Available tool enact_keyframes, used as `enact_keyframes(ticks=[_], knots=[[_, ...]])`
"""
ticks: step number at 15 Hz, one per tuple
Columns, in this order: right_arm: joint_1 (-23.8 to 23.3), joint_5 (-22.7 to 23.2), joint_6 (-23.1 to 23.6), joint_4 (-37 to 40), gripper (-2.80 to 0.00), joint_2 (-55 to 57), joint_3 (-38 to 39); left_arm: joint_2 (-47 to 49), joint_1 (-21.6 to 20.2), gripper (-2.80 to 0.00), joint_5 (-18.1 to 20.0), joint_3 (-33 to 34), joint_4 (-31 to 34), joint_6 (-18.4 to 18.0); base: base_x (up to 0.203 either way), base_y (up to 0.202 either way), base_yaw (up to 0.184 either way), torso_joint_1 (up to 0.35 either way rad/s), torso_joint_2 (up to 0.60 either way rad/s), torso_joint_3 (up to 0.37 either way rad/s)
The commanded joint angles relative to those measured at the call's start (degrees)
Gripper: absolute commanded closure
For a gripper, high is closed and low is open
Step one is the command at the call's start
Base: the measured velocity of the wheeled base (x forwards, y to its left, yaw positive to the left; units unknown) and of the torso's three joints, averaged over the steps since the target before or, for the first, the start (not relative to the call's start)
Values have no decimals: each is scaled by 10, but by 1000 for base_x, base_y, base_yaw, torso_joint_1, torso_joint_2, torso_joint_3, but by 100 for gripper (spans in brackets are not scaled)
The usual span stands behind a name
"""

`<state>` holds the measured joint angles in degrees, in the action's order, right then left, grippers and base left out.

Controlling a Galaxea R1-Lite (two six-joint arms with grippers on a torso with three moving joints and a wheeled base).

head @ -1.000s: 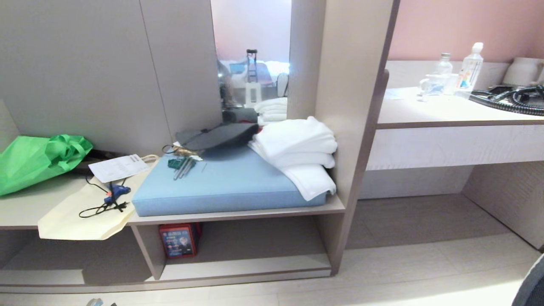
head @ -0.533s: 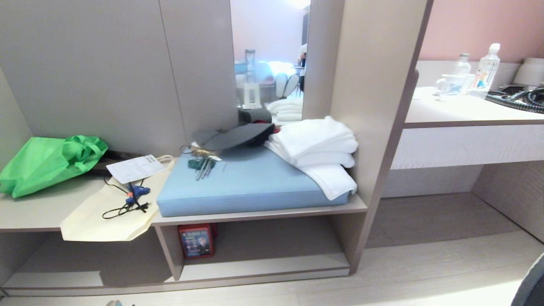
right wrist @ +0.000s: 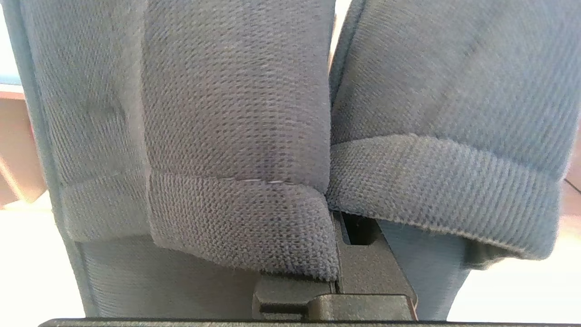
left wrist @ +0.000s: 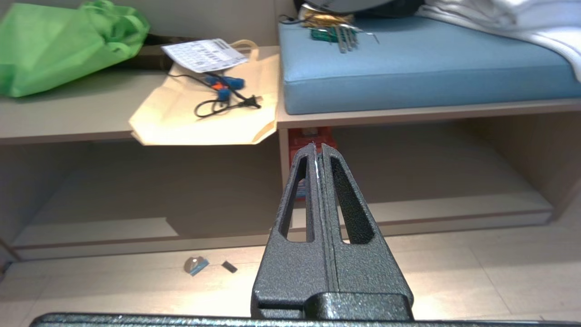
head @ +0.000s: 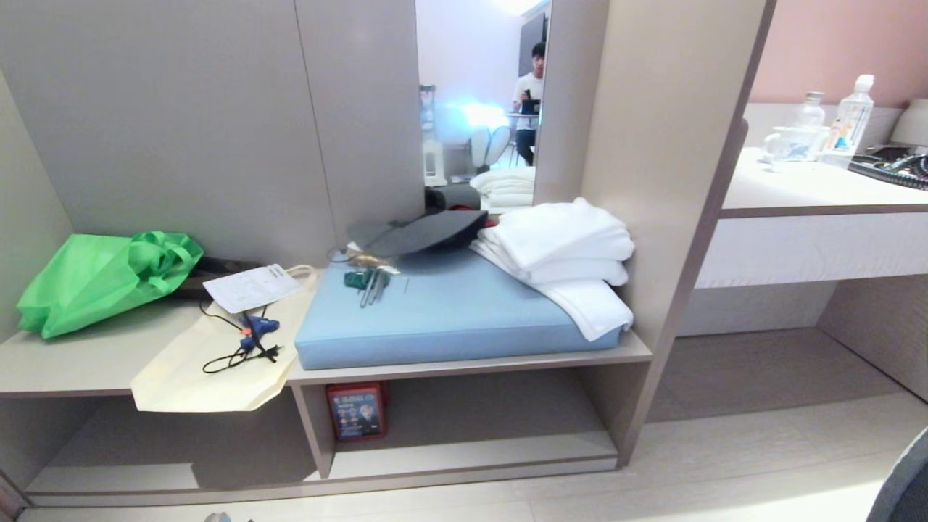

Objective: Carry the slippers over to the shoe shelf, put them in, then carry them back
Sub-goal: Place the slippers into the shoe cabinet

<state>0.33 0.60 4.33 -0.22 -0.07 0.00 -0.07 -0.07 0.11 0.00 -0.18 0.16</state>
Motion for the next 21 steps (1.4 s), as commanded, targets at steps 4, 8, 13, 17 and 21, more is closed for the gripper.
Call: enact_keyframes(ticks=[4, 8, 13, 17, 21], knots=[[0, 1, 2, 0, 0, 0, 0, 1, 1, 0, 0, 0, 0, 1, -104, -2, -1, 2, 3, 5], [0, 1, 1, 0, 0, 0, 0, 1, 1, 0, 0, 0, 0, 0, -187, 0, -1, 0, 0, 4], [0, 0, -1, 0, 0, 0, 0, 1, 1, 0, 0, 0, 0, 0, -15, 0, 0, -1, 2, 1], [0, 1, 1, 0, 0, 0, 0, 1, 1, 0, 0, 0, 0, 0, 0, 0, 0, 0, 1, -65], [0, 0, 0, 0, 0, 0, 0, 1, 1, 0, 0, 0, 0, 0, 0, 0, 0, 4, 4, -190]])
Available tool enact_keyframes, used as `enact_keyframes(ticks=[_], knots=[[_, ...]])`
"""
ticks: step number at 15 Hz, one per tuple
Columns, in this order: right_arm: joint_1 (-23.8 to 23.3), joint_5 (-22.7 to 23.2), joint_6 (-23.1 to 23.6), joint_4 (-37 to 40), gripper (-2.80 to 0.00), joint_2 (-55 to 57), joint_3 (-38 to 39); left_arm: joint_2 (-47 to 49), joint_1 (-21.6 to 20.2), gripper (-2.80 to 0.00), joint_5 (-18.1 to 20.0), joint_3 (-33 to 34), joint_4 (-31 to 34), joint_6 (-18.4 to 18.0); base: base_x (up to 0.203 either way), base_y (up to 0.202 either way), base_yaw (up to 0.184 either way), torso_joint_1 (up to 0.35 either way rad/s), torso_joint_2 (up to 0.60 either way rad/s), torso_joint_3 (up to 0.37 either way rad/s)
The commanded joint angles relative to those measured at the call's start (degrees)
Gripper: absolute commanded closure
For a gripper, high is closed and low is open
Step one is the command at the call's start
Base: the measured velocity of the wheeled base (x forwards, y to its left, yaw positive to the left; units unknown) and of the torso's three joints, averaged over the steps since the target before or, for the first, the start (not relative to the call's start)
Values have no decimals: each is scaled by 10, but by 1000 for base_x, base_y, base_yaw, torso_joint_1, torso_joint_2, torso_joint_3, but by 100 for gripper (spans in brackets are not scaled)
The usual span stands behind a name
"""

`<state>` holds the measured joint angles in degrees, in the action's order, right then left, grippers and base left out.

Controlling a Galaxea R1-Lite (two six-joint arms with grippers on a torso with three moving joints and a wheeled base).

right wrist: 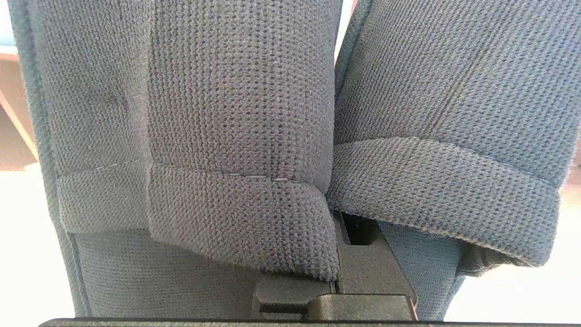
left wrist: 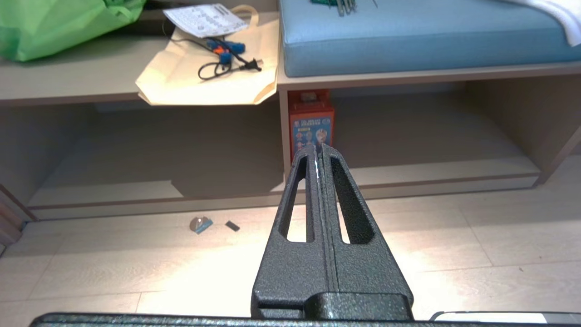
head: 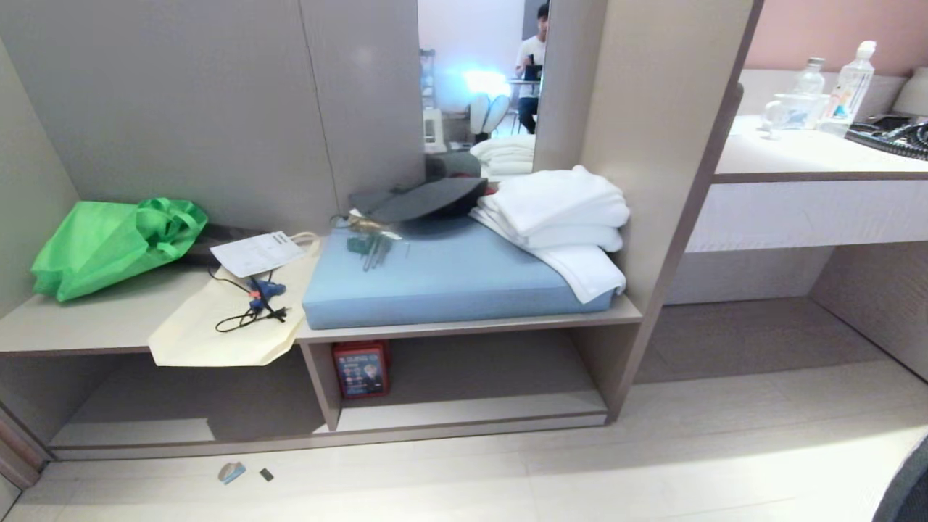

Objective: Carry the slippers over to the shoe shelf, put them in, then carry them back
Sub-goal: Place the slippers into the shoe cabinet

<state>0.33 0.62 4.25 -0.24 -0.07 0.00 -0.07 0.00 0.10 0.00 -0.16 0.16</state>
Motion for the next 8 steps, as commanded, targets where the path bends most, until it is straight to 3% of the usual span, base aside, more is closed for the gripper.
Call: enact_keyframes(ticks=[1, 8], knots=[[0, 0, 1, 0, 0, 0, 0, 1, 0, 0, 1, 0, 0, 0, 0, 0, 0, 3, 2, -197], [0, 0, 0, 0, 0, 0, 0, 1, 0, 0, 0, 0, 0, 1, 0, 0, 0, 3, 3, -201]])
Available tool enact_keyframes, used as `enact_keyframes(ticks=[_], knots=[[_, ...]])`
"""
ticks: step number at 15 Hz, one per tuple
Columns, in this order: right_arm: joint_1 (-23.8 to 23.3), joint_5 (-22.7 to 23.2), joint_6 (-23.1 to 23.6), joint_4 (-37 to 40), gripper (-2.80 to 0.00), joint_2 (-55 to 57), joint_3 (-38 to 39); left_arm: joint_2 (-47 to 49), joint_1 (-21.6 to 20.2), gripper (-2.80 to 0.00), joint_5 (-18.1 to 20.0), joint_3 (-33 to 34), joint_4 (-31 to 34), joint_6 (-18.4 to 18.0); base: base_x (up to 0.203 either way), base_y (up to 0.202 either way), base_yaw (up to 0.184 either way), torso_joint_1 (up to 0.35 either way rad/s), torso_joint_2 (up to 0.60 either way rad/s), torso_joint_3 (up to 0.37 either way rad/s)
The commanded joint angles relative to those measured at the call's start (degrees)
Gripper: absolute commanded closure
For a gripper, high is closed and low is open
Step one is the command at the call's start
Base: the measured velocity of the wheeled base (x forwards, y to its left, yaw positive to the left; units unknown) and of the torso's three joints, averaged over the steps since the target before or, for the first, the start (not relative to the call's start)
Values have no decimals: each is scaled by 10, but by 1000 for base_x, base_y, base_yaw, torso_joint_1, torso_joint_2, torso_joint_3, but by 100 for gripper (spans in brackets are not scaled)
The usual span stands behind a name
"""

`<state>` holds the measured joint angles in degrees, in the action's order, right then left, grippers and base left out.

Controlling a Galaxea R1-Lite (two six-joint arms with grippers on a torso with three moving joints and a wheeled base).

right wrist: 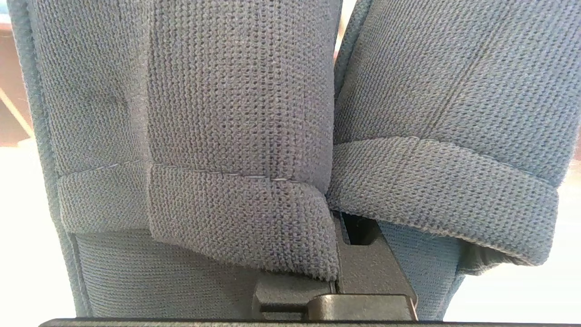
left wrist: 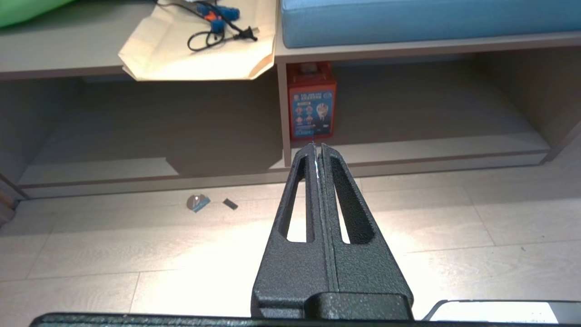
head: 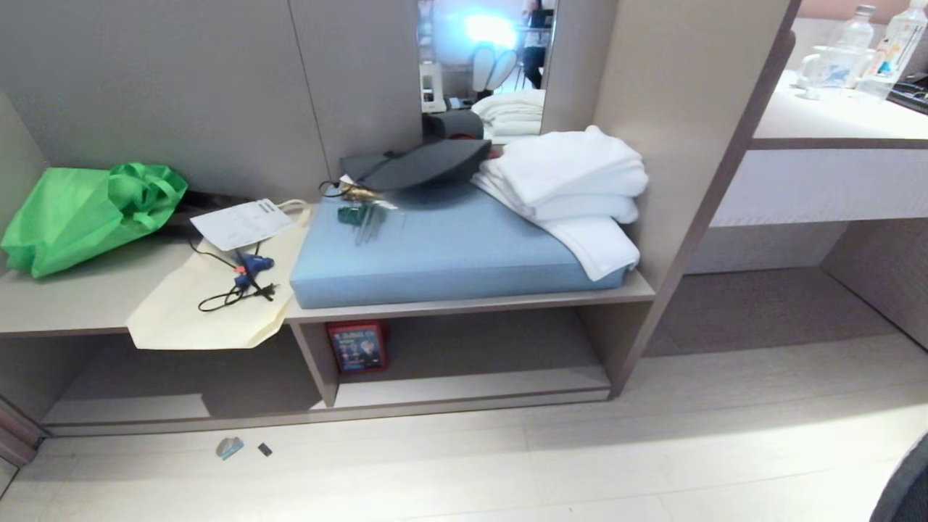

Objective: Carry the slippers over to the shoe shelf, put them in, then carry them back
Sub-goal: Place the slippers into the shoe cabinet

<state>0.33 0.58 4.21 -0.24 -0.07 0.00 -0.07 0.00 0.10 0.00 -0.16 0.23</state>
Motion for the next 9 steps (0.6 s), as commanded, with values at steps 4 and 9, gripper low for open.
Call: enact_keyframes(ticks=[4, 9], knots=[[0, 0, 0, 0, 0, 0, 0, 1, 0, 0, 0, 0, 0, 0, 0, 0, 0, 2, 3, -202], [0, 0, 1, 0, 0, 0, 0, 1, 0, 0, 0, 0, 0, 0, 0, 0, 0, 5, 5, -194]])
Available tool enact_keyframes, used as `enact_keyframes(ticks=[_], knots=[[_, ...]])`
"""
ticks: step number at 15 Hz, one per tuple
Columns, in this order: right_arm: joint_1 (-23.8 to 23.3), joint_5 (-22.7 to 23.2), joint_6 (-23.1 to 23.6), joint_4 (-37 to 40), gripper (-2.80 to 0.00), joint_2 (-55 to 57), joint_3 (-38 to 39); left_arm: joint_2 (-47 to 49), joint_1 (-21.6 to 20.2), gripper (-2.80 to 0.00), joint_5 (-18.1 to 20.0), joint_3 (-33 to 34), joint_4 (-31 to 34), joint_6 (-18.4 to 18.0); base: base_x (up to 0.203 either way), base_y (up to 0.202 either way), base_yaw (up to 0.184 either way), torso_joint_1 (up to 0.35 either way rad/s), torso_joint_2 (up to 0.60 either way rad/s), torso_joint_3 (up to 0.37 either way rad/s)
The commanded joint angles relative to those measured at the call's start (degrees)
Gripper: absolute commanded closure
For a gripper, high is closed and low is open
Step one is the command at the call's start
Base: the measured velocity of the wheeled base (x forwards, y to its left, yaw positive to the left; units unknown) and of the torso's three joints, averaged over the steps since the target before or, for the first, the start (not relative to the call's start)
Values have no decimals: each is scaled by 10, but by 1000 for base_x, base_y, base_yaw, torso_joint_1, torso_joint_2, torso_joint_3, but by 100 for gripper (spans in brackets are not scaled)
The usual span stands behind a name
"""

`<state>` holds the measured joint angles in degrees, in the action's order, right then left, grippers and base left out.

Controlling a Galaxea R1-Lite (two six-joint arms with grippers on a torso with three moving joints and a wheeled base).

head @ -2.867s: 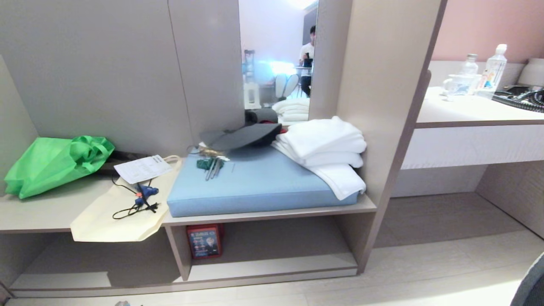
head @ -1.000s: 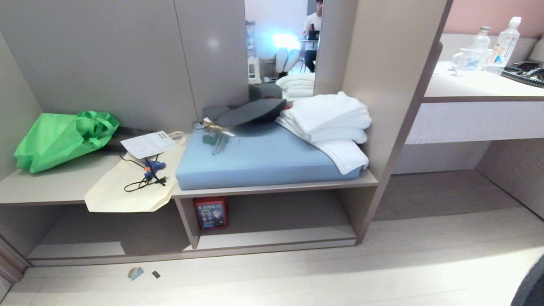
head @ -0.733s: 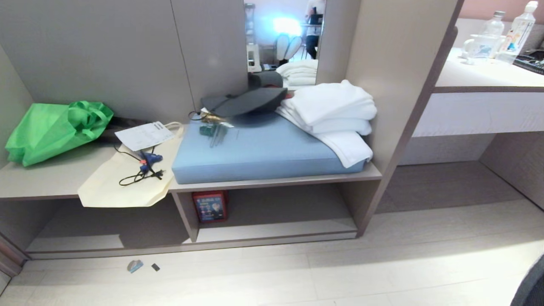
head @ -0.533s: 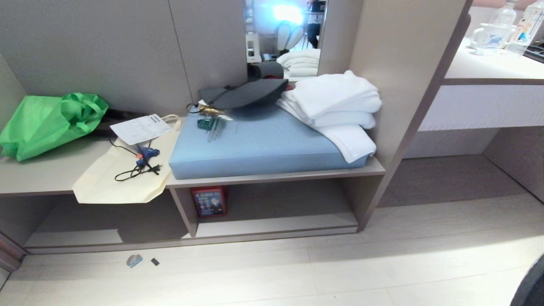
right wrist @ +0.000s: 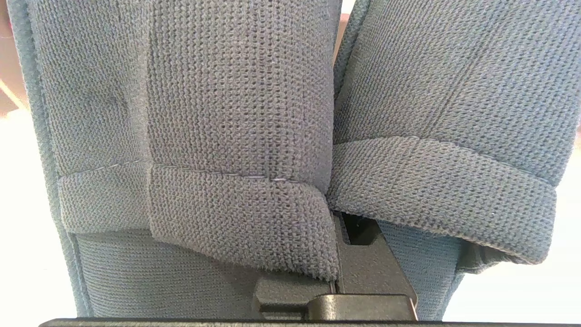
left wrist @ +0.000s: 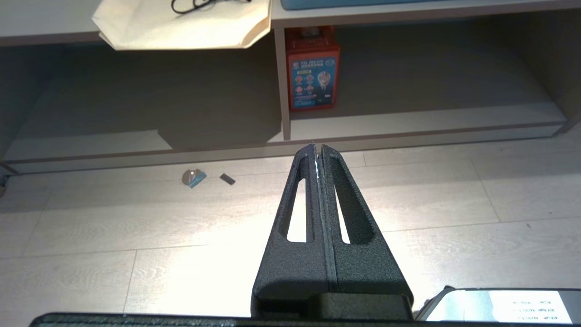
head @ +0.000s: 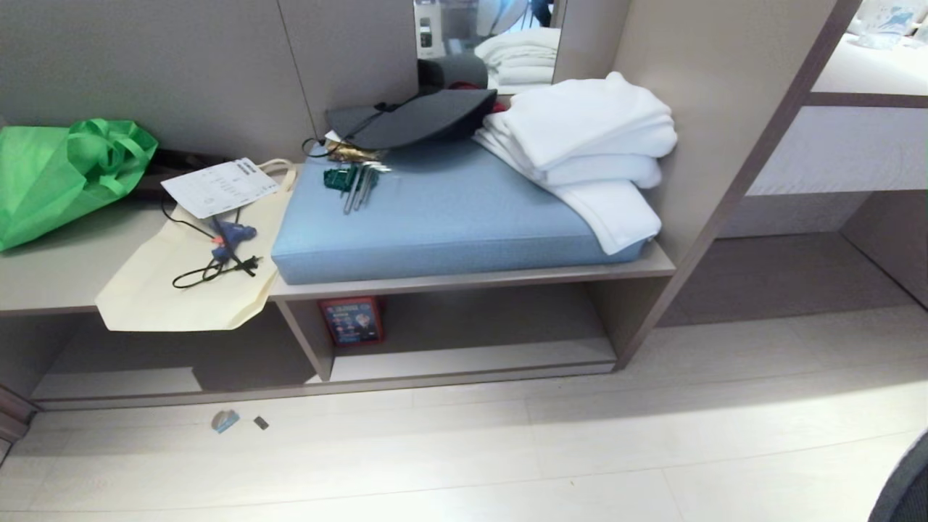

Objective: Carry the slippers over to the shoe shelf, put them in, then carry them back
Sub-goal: Place the slippers into the shoe cabinet

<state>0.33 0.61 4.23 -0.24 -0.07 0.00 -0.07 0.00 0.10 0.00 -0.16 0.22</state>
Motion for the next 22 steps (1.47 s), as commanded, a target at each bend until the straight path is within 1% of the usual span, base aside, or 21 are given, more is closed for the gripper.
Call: enact_keyframes(ticks=[1, 22], knots=[[0, 0, 1, 0, 0, 0, 0, 1, 0, 0, 0, 0, 0, 0, 0, 0, 0, 5, 2, -198], [0, 0, 0, 0, 0, 0, 0, 1, 0, 0, 0, 0, 0, 0, 0, 0, 0, 1, 3, -198]])
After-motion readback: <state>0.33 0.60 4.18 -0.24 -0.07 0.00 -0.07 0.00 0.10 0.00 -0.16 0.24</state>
